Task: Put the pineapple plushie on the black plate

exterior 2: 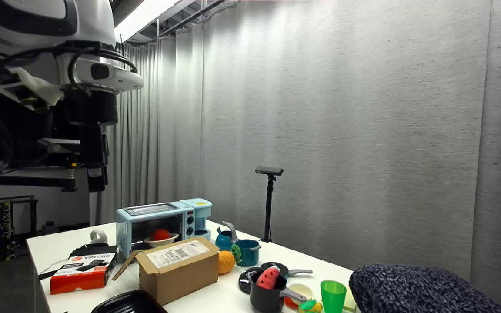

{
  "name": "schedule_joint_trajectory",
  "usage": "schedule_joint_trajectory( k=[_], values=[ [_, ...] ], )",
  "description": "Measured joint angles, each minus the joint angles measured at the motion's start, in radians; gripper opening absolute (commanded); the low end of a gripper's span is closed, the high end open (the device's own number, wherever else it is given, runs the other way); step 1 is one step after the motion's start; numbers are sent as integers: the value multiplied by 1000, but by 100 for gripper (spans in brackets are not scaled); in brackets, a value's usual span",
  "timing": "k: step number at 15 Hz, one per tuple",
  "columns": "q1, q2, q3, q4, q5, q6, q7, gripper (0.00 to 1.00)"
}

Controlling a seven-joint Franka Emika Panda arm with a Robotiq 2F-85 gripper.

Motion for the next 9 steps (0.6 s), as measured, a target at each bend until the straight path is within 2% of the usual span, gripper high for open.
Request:
schedule_joint_trajectory(
  k=[5,9],
  values=[
    [-54,49,-6,6,-5,168,47,100],
    [-93,139,-6,36,-88,322,47,100]
  ],
)
